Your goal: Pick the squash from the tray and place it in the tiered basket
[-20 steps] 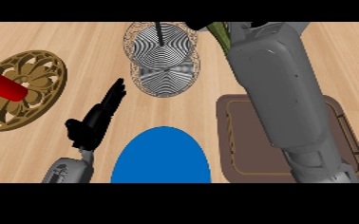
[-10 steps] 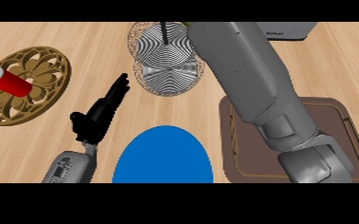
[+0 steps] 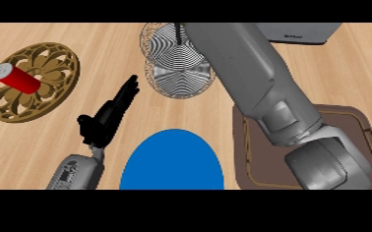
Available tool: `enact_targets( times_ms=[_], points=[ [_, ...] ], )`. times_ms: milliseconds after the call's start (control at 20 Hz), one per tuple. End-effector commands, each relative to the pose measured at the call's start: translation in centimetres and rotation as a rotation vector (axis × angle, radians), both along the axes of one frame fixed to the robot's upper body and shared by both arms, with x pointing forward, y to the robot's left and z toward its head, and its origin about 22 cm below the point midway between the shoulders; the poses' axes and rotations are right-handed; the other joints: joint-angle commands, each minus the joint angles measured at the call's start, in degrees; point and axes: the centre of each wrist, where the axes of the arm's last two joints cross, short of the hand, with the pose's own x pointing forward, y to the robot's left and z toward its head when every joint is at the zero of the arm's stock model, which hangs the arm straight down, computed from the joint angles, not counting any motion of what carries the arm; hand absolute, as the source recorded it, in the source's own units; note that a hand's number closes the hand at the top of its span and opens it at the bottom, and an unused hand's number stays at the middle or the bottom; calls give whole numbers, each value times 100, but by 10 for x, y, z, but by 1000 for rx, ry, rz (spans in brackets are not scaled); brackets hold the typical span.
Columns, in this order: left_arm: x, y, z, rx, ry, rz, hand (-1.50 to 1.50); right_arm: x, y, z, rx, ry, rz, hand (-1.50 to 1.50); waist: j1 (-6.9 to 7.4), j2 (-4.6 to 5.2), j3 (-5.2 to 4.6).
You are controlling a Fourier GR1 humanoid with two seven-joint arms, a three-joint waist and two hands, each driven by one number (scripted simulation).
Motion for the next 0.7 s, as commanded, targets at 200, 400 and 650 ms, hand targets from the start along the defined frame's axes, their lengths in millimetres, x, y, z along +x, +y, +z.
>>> enact_targets(
  times_ms=[200, 400, 650],
  points=[
    [0, 4, -4, 3, 8, -19, 0, 7, -3, 2, 284, 238, -60, 150, 82, -13, -2],
    [2, -10, 1, 2, 14, -6, 0, 10, -5, 1, 386, 299, -42, -150, -5, -12, 3],
    [11, -5, 7, 4, -3, 4, 0, 8, 3, 13, 466, 207, -94, -150, -47, -30, 0]
  ],
)
